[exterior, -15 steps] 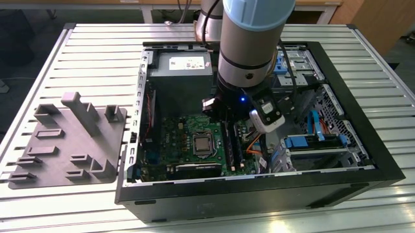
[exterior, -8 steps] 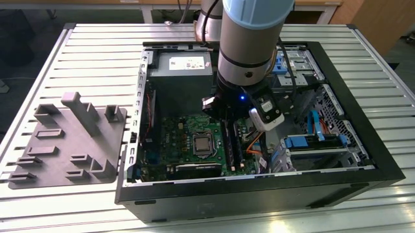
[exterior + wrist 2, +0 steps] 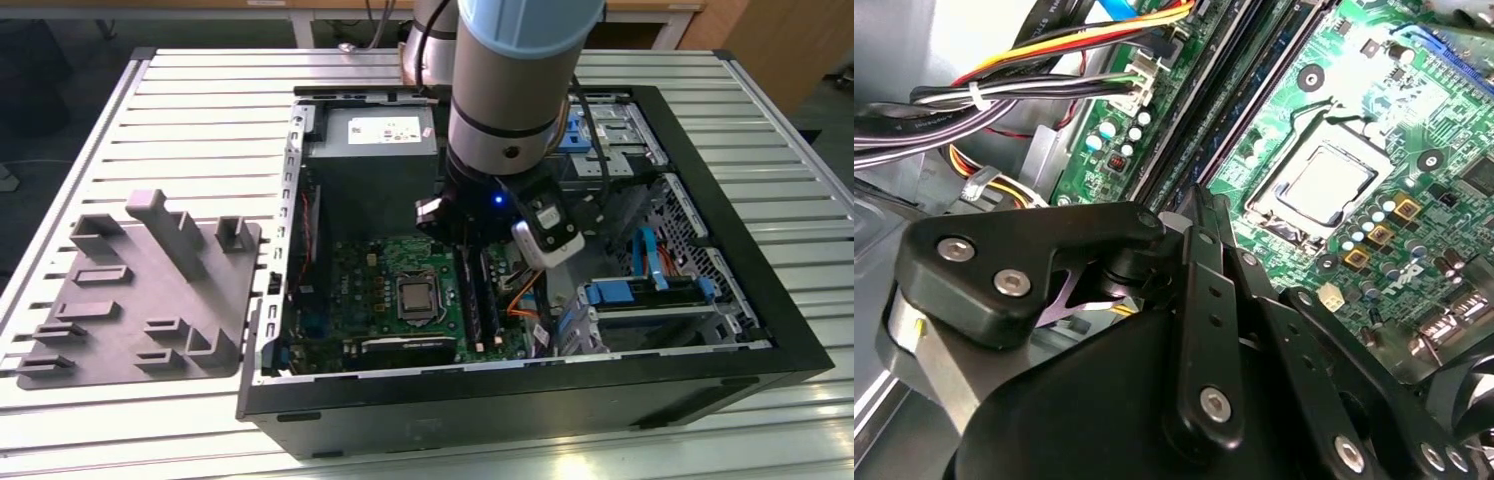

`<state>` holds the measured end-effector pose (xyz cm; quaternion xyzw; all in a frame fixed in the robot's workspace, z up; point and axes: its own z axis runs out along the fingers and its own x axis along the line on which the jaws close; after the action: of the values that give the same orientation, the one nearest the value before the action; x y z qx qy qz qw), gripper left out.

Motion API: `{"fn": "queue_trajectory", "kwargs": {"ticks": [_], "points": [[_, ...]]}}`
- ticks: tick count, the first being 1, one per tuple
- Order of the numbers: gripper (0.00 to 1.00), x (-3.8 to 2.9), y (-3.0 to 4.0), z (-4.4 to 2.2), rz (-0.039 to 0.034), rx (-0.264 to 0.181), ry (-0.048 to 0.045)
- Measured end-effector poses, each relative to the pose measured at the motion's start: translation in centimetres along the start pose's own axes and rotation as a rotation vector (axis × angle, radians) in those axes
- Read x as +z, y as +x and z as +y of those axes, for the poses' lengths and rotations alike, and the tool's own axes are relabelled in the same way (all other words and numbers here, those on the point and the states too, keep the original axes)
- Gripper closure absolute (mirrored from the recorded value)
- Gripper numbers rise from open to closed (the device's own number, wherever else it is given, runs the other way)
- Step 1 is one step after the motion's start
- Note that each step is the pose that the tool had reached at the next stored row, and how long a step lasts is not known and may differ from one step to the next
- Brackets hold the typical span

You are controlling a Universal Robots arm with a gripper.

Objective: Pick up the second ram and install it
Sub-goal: 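Press down the second ram until it locks into place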

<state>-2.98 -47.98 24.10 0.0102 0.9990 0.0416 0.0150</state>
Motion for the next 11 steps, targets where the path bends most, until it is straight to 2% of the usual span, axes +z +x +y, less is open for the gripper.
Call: {"fn": "queue_trajectory", "kwargs": {"ticks": [11], "points": [[0.89,0.03,0.01,0.31,0.0,0.0,0.0]]}}
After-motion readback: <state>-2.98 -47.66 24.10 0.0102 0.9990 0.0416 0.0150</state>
